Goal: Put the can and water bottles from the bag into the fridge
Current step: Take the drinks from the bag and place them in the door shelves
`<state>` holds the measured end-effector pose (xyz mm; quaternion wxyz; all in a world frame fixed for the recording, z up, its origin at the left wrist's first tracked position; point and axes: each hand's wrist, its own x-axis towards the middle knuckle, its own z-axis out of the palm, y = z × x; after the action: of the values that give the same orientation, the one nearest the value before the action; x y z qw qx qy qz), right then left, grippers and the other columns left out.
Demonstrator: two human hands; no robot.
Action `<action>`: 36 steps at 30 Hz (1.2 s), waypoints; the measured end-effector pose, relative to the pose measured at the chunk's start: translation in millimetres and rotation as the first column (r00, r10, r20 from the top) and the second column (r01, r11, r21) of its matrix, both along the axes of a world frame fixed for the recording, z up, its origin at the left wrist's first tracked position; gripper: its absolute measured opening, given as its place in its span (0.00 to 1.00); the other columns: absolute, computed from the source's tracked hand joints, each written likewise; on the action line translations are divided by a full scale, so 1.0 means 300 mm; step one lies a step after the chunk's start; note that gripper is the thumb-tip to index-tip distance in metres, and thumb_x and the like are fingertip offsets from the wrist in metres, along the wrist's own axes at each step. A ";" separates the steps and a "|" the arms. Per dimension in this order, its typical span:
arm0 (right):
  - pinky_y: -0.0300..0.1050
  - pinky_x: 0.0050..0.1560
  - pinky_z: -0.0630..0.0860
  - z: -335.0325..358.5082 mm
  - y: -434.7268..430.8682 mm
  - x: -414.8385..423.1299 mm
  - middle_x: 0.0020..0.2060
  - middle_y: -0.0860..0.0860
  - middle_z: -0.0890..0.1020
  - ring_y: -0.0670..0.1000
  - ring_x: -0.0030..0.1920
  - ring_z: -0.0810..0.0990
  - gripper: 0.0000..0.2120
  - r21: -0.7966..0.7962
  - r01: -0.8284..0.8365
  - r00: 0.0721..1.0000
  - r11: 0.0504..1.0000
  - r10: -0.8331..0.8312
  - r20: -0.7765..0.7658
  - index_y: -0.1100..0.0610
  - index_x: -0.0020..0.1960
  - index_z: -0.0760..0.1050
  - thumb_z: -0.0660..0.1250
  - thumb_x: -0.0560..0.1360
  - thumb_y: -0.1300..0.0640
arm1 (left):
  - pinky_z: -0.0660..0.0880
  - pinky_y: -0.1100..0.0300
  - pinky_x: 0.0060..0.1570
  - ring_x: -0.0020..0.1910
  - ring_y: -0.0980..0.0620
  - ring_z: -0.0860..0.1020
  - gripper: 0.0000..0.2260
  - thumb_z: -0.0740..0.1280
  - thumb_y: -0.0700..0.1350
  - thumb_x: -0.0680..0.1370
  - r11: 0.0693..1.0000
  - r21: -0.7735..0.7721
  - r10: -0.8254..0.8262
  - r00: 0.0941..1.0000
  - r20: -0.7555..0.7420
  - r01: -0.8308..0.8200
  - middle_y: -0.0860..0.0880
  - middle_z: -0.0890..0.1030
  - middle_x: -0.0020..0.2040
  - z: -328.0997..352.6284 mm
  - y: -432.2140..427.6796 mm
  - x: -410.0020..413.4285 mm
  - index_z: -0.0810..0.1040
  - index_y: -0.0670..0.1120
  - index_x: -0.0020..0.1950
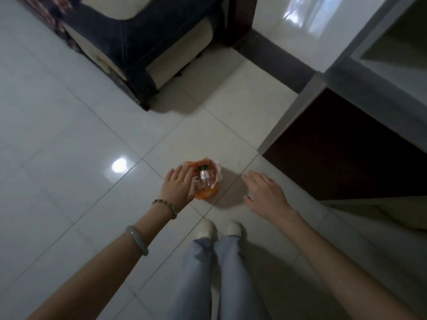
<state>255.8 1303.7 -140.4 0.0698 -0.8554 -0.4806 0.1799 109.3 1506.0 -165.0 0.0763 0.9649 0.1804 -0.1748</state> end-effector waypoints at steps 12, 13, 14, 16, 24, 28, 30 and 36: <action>0.54 0.60 0.73 -0.878 0.355 0.130 0.59 0.58 0.78 0.59 0.61 0.75 0.22 0.037 -0.277 0.959 0.960 0.279 -0.053 0.60 0.61 0.73 0.71 0.68 0.61 | 0.58 0.48 0.70 0.71 0.42 0.63 0.32 0.68 0.52 0.73 0.999 -0.015 0.051 0.995 -0.081 -0.052 0.41 0.66 0.71 -0.915 0.191 0.023 0.61 0.42 0.72; 0.56 0.58 0.74 -0.957 0.390 0.141 0.56 0.59 0.80 0.60 0.58 0.77 0.22 0.052 -0.310 0.949 0.949 0.312 -0.052 0.61 0.59 0.75 0.72 0.66 0.63 | 0.62 0.48 0.68 0.68 0.42 0.67 0.30 0.70 0.51 0.71 1.000 -0.013 0.020 0.998 -0.060 -0.021 0.41 0.70 0.68 -0.996 0.212 0.037 0.66 0.41 0.69; 0.59 0.57 0.74 -1.040 0.425 0.153 0.55 0.60 0.80 0.60 0.56 0.78 0.20 0.057 -0.344 0.936 0.937 0.347 -0.061 0.62 0.57 0.76 0.73 0.65 0.64 | 0.67 0.47 0.64 0.65 0.42 0.72 0.29 0.73 0.50 0.68 1.000 -0.014 -0.014 0.999 -0.039 0.014 0.41 0.74 0.65 -1.079 0.234 0.052 0.71 0.41 0.66; 0.61 0.57 0.75 -1.213 0.494 0.175 0.56 0.61 0.79 0.61 0.57 0.77 0.17 0.067 -0.406 0.908 0.912 0.410 -0.082 0.61 0.56 0.77 0.71 0.67 0.64 | 0.71 0.47 0.60 0.61 0.42 0.75 0.28 0.76 0.50 0.63 0.995 0.001 -0.100 0.995 -0.023 0.100 0.41 0.78 0.61 -1.245 0.282 0.081 0.75 0.42 0.61; 0.58 0.56 0.73 -1.776 0.675 0.195 0.58 0.56 0.78 0.58 0.59 0.74 0.14 -0.013 -0.676 0.737 0.737 0.674 -0.057 0.54 0.57 0.78 0.66 0.72 0.60 | 0.73 0.45 0.58 0.58 0.42 0.78 0.25 0.75 0.51 0.63 0.935 0.026 -0.355 0.933 0.066 0.354 0.42 0.80 0.58 -1.771 0.400 0.135 0.78 0.43 0.57; 0.52 0.60 0.71 -1.912 0.713 0.167 0.61 0.55 0.76 0.56 0.62 0.71 0.18 -0.107 -0.787 0.614 0.608 0.789 -0.027 0.55 0.62 0.74 0.67 0.72 0.61 | 0.76 0.50 0.54 0.54 0.46 0.80 0.25 0.76 0.54 0.58 0.911 0.060 -0.410 0.912 0.034 0.408 0.46 0.82 0.54 -1.899 0.406 0.122 0.81 0.46 0.53; 0.52 0.62 0.70 -1.955 0.721 0.165 0.62 0.55 0.75 0.56 0.63 0.70 0.22 -0.154 -0.802 0.588 0.577 0.808 -0.035 0.54 0.63 0.72 0.70 0.70 0.61 | 0.71 0.50 0.61 0.60 0.46 0.76 0.25 0.73 0.53 0.65 0.907 0.057 -0.416 0.909 -0.032 0.417 0.46 0.78 0.59 -1.950 0.401 0.126 0.77 0.45 0.60; 0.53 0.61 0.69 -2.038 0.714 0.161 0.57 0.56 0.77 0.59 0.62 0.71 0.13 -0.286 -0.858 0.448 0.427 0.894 -0.008 0.55 0.55 0.76 0.69 0.71 0.57 | 0.55 0.44 0.71 0.70 0.42 0.60 0.22 0.62 0.45 0.77 0.842 -0.018 -0.532 0.824 -0.195 0.539 0.43 0.64 0.71 -2.040 0.377 0.152 0.63 0.45 0.70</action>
<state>304.0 1518.0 -751.7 -0.1767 -0.4918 -0.8322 0.1856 154.9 1619.0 -777.1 -0.0118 0.9564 -0.0875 -0.2783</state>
